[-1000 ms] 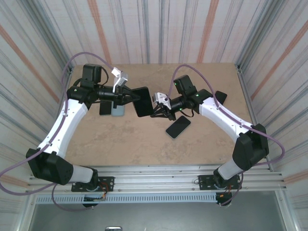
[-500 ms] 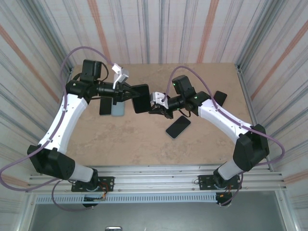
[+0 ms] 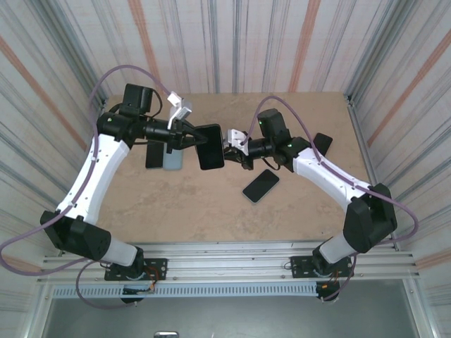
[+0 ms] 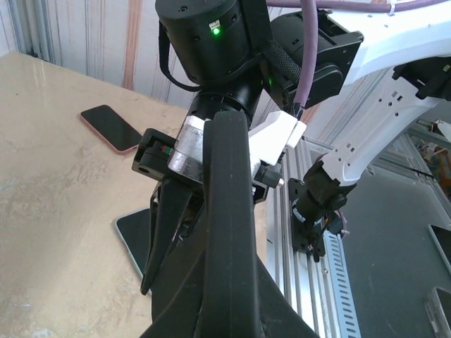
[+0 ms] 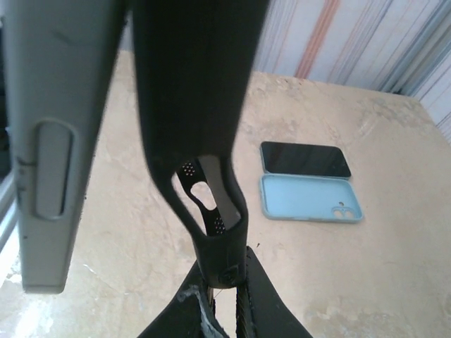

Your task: Take the phone out of the phone case

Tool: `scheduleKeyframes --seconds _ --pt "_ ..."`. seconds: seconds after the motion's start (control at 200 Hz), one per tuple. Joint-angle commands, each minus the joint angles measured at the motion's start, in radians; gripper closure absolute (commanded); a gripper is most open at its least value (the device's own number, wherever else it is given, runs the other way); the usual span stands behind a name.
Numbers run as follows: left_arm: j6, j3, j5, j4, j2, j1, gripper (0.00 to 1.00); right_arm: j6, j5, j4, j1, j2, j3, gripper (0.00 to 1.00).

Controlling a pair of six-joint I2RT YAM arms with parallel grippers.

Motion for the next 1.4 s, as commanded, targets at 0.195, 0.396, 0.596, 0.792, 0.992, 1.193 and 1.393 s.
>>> scheduleKeyframes --seconds 0.195,0.396,0.596,0.792,0.992,1.193,1.393 --pt "-0.226 -0.088 -0.024 0.215 -0.058 -0.007 1.0 0.186 -0.19 0.258 -0.001 -0.104 -0.077 0.78" --pt "-0.27 -0.092 0.007 0.246 -0.059 -0.013 1.0 0.291 -0.238 0.35 -0.011 -0.089 -0.092 0.74" --pt "-0.455 -0.114 -0.115 0.373 -0.073 -0.008 1.0 0.455 -0.262 0.435 -0.014 -0.079 -0.103 0.68" --pt "-0.77 -0.192 -0.226 0.599 -0.104 0.024 1.0 0.877 -0.261 0.656 -0.063 -0.08 -0.143 0.6" --pt "-1.085 -0.293 -0.278 0.846 -0.109 0.037 1.0 1.21 -0.2 0.83 -0.058 -0.076 -0.204 0.55" --pt "-1.281 -0.346 -0.288 1.001 -0.082 0.035 1.0 1.488 -0.127 1.001 -0.06 -0.073 -0.275 0.54" --pt "-1.425 -0.403 -0.325 1.153 -0.057 0.02 1.0 1.739 -0.031 1.095 -0.062 -0.058 -0.31 0.54"
